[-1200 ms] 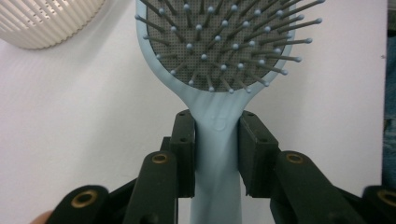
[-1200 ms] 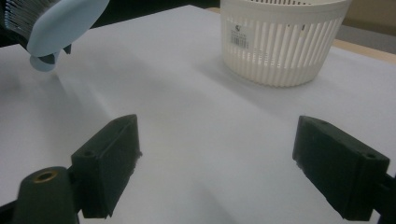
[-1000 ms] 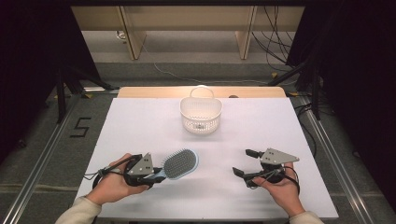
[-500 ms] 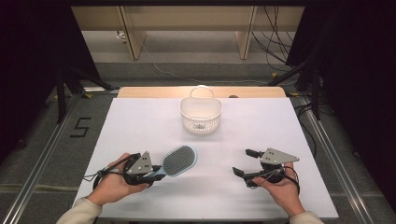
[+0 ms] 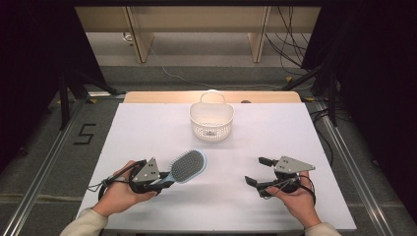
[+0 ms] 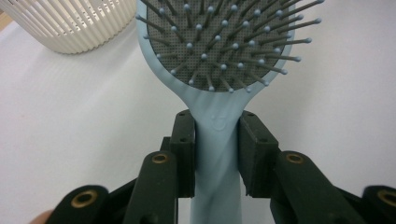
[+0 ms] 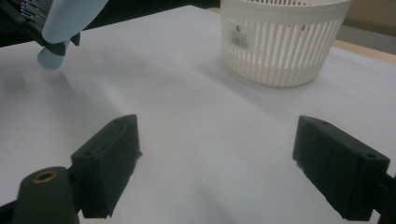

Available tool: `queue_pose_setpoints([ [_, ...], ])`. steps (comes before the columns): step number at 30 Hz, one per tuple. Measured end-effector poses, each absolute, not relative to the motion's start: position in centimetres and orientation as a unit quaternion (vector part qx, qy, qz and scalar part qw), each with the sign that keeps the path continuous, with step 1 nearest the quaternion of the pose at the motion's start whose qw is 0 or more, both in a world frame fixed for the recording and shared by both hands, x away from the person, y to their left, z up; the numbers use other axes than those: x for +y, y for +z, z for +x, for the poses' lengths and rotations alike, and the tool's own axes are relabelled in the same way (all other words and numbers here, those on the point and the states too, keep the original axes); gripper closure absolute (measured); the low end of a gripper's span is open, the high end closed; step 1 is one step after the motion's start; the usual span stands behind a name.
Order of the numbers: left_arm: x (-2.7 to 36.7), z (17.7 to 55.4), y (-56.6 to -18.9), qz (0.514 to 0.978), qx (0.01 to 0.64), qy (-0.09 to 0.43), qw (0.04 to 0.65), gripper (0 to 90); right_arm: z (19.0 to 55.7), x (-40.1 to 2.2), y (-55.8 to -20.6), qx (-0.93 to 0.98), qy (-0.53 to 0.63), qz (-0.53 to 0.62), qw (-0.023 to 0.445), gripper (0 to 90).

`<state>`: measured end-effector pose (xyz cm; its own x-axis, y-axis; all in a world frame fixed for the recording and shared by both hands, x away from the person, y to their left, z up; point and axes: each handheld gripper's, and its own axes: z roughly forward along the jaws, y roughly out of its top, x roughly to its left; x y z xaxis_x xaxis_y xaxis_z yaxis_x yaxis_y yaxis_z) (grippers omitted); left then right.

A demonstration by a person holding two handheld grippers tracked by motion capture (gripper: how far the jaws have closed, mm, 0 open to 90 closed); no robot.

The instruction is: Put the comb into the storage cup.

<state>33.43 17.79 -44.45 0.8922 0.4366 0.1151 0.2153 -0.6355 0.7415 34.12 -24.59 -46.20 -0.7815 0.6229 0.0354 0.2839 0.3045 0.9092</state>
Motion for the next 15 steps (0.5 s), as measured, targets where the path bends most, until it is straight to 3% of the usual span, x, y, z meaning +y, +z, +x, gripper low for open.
queue_pose_setpoints([
  [15, 17.80, 33.66, -44.68, 0.887, 0.195, 0.144, 0.394, 69.6, 34.12, -24.59, -46.21, 0.791, 0.515, 0.287, 0.165, 15.8],
])
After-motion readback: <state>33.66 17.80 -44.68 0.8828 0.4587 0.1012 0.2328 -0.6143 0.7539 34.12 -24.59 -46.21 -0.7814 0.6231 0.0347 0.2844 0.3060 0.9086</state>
